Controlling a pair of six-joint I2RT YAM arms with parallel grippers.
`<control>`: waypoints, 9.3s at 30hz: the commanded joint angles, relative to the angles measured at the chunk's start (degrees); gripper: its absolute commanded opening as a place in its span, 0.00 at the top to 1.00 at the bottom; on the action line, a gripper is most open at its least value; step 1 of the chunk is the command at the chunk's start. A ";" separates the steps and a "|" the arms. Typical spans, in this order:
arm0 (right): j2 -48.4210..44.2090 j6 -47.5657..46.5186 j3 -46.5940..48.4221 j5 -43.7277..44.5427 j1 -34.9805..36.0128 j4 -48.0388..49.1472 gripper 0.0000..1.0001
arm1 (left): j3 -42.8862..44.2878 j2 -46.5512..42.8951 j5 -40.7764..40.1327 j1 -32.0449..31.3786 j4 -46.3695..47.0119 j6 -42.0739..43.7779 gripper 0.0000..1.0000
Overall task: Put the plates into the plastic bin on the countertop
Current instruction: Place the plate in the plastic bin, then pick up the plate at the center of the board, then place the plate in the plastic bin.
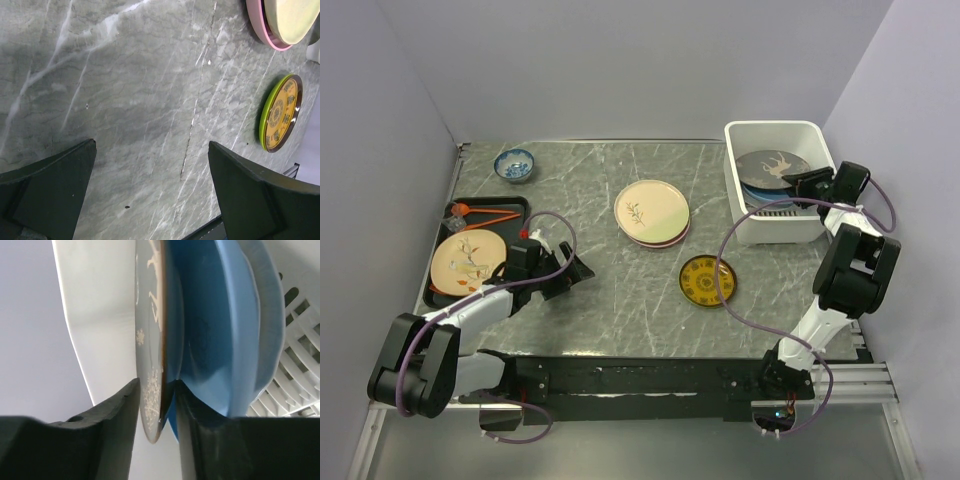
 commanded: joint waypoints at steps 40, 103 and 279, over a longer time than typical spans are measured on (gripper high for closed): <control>-31.41 -14.33 -5.04 6.85 3.46 -12.60 0.27 | 4.31 -1.71 -1.40 -0.29 -1.68 2.23 0.01; -41.63 -16.88 -35.11 -0.27 31.59 -1.17 0.28 | 45.62 48.38 8.62 -2.32 19.93 -3.39 0.45; -45.85 -16.53 -21.66 -9.59 18.76 -6.45 1.00 | 18.73 11.21 -1.05 -7.85 14.57 5.57 0.01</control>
